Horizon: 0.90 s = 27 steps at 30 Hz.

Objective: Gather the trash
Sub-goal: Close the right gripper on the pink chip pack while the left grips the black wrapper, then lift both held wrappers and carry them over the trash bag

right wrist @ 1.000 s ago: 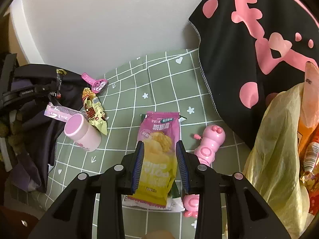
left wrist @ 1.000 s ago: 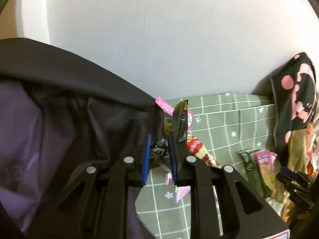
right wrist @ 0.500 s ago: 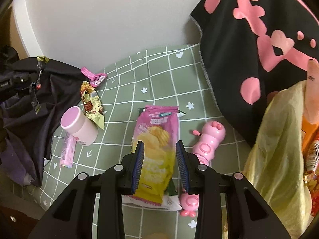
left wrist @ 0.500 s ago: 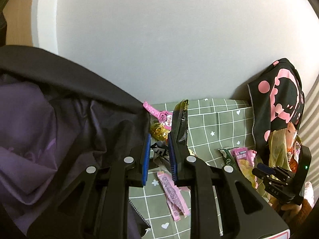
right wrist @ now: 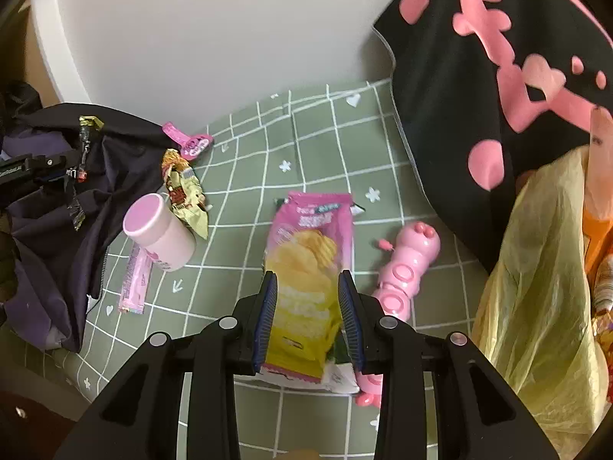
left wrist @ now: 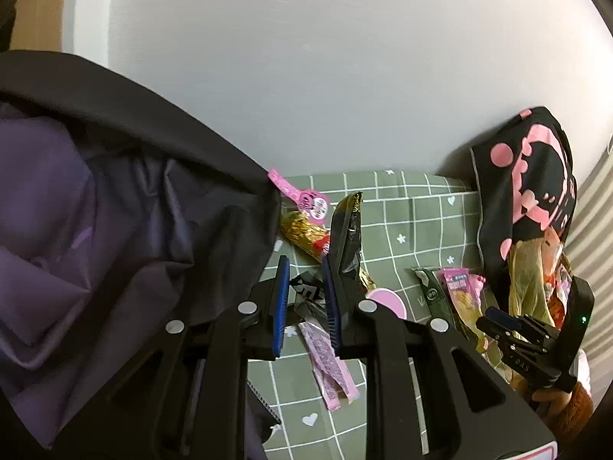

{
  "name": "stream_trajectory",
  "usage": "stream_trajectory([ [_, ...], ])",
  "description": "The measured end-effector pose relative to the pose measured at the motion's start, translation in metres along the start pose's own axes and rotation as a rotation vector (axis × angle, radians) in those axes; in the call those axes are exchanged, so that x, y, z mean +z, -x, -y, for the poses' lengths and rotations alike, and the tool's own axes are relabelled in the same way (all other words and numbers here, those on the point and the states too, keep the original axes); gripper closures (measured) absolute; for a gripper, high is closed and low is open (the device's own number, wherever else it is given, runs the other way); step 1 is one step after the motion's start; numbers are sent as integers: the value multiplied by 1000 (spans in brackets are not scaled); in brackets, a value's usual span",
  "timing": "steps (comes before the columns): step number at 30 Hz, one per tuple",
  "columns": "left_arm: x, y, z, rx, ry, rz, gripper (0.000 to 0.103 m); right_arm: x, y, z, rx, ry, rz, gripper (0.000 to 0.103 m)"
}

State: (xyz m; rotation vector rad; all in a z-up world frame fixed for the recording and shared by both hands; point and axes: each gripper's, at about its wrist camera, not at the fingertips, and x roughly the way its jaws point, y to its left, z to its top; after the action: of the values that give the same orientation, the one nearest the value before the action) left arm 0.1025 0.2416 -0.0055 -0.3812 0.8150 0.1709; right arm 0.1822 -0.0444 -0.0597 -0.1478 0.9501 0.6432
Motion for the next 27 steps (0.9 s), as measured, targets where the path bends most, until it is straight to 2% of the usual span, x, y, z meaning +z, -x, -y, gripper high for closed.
stream_trajectory([
  [7, -4, -4, 10, -27, -17, -22, 86, 12, -12, 6, -40, 5, 22, 71],
  [10, -5, -4, 13, -33, -23, -28, 86, 22, -24, 10, -41, 12, -2, 71],
  [14, -5, -4, 17, -45, -25, -30, 86, 32, -31, 13, -38, 17, -36, 92],
  [17, -1, -5, 24, -60, -29, -30, 86, 39, -14, 13, -36, 24, -3, 96],
  [21, 8, -5, 45, -93, -69, -15, 86, 49, 18, 14, -35, 21, 61, 96],
  [27, 29, -4, 100, -180, -173, 21, 86, 65, 79, 20, -97, 11, 192, 96],
])
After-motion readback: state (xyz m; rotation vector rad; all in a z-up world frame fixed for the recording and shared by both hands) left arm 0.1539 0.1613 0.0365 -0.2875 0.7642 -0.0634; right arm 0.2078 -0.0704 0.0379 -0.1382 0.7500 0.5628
